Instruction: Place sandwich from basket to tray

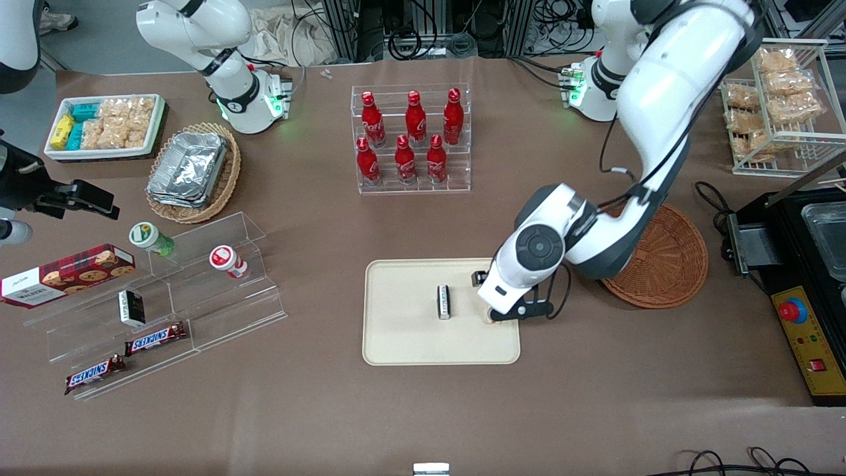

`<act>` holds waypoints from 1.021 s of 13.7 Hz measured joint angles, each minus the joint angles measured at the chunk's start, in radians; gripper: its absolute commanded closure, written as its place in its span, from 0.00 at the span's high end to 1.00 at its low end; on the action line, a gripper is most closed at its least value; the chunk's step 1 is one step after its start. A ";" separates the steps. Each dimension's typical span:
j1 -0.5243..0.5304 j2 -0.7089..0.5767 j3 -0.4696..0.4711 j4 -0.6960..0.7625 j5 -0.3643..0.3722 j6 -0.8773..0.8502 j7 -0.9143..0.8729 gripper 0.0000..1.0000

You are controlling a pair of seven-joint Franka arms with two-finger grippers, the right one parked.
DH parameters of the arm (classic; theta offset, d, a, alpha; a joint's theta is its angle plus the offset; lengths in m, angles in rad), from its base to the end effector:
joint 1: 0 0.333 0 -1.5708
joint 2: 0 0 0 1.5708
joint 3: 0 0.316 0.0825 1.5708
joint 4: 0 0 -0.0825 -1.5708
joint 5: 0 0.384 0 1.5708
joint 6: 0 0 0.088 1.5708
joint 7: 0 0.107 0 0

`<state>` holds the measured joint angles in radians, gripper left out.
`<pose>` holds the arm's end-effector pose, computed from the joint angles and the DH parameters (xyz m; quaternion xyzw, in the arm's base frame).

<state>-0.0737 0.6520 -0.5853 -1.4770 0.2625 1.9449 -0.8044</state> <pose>0.6010 -0.3531 0.3344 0.9961 0.0613 -0.0624 0.0149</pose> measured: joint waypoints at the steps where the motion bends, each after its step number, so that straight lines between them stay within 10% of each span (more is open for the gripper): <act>1: 0.002 -0.072 0.000 0.004 -0.037 -0.059 0.026 1.00; 7: 0.012 -0.453 0.232 -0.019 -0.267 -0.384 0.336 1.00; 14: 0.017 -0.709 0.587 -0.181 -0.284 -0.449 0.603 1.00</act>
<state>-0.0567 -0.0566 0.0016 -1.6580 -0.0211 1.4960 -0.2017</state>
